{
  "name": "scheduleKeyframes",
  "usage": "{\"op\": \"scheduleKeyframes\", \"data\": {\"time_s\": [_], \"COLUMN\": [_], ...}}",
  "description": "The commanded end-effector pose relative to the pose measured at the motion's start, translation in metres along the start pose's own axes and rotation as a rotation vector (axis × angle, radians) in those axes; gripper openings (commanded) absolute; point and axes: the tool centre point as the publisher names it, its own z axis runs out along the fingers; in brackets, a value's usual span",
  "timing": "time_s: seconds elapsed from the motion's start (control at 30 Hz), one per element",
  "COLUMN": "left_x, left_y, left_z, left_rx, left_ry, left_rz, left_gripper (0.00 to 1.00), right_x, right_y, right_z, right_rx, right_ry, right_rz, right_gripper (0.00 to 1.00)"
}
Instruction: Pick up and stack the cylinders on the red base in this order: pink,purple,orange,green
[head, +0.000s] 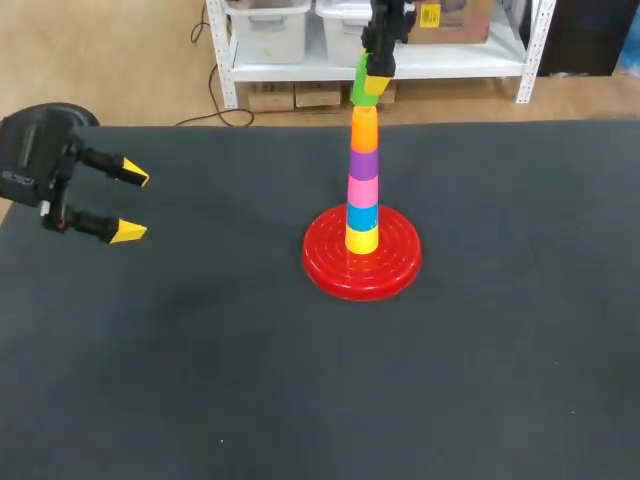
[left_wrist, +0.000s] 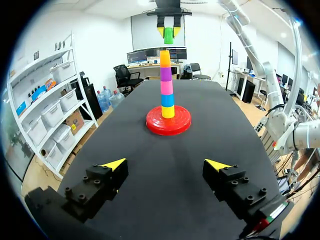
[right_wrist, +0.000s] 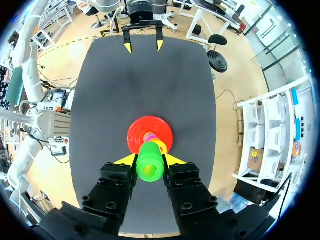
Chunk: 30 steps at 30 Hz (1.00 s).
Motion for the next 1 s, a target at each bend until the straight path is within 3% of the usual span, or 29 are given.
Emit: {"op": "scheduleKeyframes", "data": {"time_s": [0.03, 1.0], "left_x": [0.001, 0.001], "left_y": [0.0, 0.0], "left_z": [0.0, 0.0], "left_rx": [-0.002, -0.002], "left_ry": [-0.004, -0.004], "left_rz": [0.004, 0.004], "left_gripper": [1.0, 1.0], "right_x": [0.0, 0.004], "right_y": [-0.006, -0.011], "right_z": [0.006, 0.021], "right_rx": [-0.016, -0.047], "right_ry": [-0.003, 0.013], "right_rz": [-0.001, -0.005], "right_gripper": [0.0, 0.0]}}
